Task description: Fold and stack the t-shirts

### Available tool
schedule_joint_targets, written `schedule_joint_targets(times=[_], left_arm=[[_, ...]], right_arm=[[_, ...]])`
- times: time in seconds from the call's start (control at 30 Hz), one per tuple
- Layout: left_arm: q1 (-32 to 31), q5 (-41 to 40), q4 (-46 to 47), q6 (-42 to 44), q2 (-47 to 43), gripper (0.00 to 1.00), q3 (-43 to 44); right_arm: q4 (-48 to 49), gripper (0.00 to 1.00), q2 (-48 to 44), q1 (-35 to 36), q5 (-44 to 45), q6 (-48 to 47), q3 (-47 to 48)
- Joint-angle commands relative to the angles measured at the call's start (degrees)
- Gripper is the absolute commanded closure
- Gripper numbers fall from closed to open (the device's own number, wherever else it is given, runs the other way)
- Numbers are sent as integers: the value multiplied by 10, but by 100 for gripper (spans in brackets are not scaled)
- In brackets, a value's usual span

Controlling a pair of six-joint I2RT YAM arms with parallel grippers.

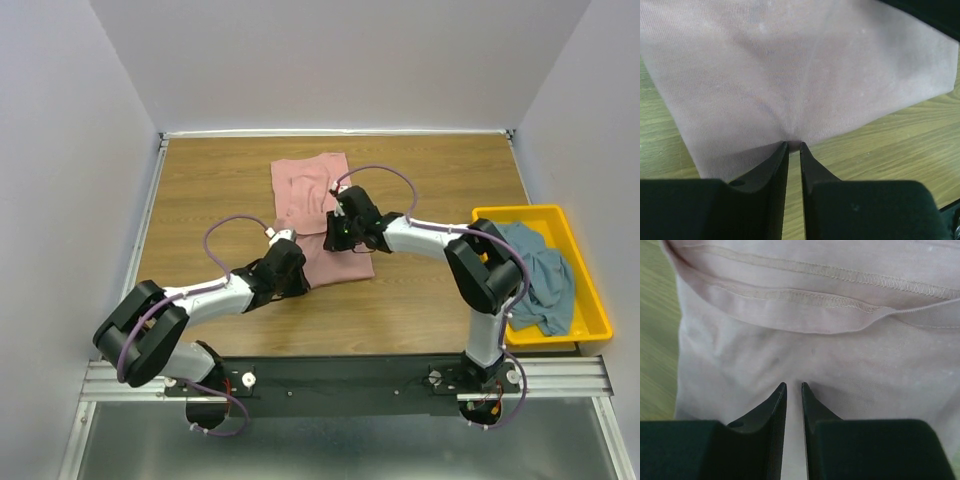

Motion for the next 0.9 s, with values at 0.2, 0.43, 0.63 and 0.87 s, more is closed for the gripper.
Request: schedule_joint_targets(times=[0.2,0.43,0.63,0.87], left_arm=[[-4,10,7,-4,17,77,-17],[-5,13,-3,-17,-11,77,-34],[-4,-32,-12,-47,-107,77,-38],[53,13,71,-47,-175,77,-65]], right_arm=[[28,76,90,-9,54,-7,119],[3,75,178,-54,44,-21,275],[-23,70,108,-80,-54,-11,231],[63,63,-91,-111,-265,55,-63]])
